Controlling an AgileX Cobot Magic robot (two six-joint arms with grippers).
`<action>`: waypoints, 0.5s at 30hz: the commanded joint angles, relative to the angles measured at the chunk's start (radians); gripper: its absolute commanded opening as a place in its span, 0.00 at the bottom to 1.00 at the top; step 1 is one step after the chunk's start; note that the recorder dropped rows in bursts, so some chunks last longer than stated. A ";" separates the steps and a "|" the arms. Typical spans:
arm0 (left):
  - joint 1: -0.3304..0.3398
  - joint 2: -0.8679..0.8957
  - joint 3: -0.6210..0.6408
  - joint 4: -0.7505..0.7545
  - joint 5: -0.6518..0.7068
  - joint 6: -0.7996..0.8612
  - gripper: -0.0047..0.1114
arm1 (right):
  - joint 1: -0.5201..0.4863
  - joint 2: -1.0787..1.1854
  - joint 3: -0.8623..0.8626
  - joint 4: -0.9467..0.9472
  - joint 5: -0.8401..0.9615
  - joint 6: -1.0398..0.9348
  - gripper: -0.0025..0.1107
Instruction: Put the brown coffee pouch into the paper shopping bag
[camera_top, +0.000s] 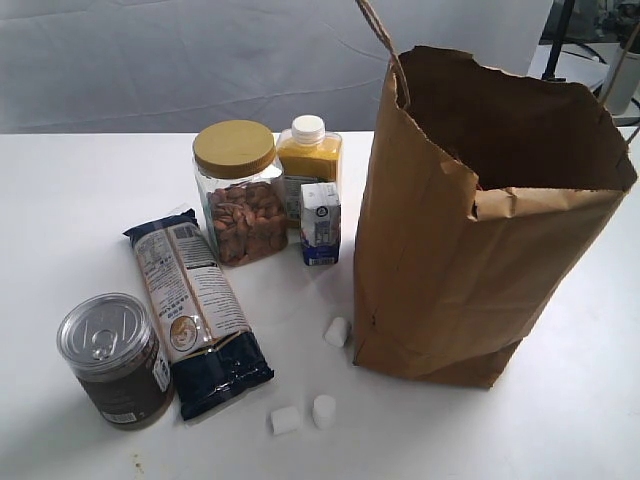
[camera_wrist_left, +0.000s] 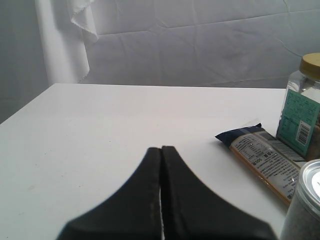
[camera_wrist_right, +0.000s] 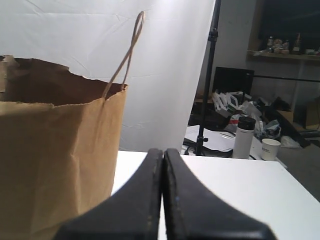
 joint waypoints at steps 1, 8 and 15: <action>0.003 -0.003 0.004 0.005 -0.005 -0.002 0.04 | -0.036 -0.006 0.003 0.006 0.003 0.001 0.02; 0.003 -0.003 0.004 0.005 -0.005 -0.002 0.04 | -0.046 -0.006 0.003 0.006 0.003 0.001 0.02; 0.003 -0.003 0.004 0.005 -0.005 -0.002 0.04 | -0.046 -0.006 0.003 0.006 0.003 0.001 0.02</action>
